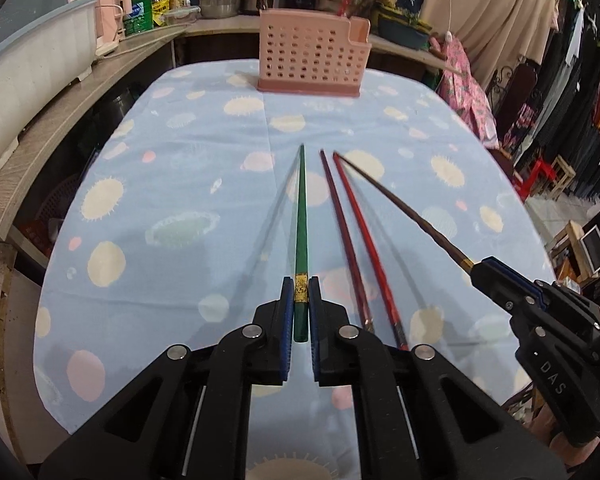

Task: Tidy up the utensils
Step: 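Carry both chopsticks into the pink caddy and open both tools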

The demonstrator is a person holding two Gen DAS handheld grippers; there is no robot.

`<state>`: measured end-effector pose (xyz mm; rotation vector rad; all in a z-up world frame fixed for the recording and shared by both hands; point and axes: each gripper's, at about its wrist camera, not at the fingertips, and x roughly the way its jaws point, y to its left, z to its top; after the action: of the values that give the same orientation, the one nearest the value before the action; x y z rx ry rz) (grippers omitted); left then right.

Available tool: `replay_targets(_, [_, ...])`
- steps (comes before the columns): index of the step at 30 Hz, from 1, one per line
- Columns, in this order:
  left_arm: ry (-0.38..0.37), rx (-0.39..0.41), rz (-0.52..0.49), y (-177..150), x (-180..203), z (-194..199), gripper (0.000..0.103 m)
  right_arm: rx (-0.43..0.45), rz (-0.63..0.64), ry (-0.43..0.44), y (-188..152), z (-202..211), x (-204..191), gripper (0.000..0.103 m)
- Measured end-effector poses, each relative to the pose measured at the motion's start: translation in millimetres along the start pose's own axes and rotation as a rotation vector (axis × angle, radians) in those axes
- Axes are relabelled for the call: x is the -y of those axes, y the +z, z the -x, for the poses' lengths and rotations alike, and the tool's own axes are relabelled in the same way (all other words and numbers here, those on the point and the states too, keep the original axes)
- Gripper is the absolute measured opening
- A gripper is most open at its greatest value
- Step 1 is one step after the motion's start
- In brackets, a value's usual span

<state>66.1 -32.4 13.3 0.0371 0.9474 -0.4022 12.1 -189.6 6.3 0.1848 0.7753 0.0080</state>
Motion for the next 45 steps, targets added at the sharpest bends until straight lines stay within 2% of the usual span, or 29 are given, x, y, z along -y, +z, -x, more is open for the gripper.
replay_targets(12, [-0.035, 0.161, 0.041, 82, -6, 40, 0.007, 0.17, -0.052, 0.014, 92, 32, 19, 0.007])
replay_targets(19, [-0.03, 0.237, 0.048, 136, -11, 46, 0.007, 0.248, -0.065, 0.017, 139, 34, 28, 0.007])
replay_targets(27, [-0.032, 0.302, 0.033, 198, -12, 51, 0.007, 0.298, -0.095, 0.042, 194, 23, 36, 0.007])
replay_targets(39, [-0.027, 0.488, 0.055, 310, -8, 75, 0.007, 0.471, -0.128, 0.093, 317, 15, 36, 0.007])
replay_targets(45, [0.023, 0.591, 0.052, 356, -8, 73, 0.007, 0.54, -0.156, 0.102, 374, -2, 38, 0.007])
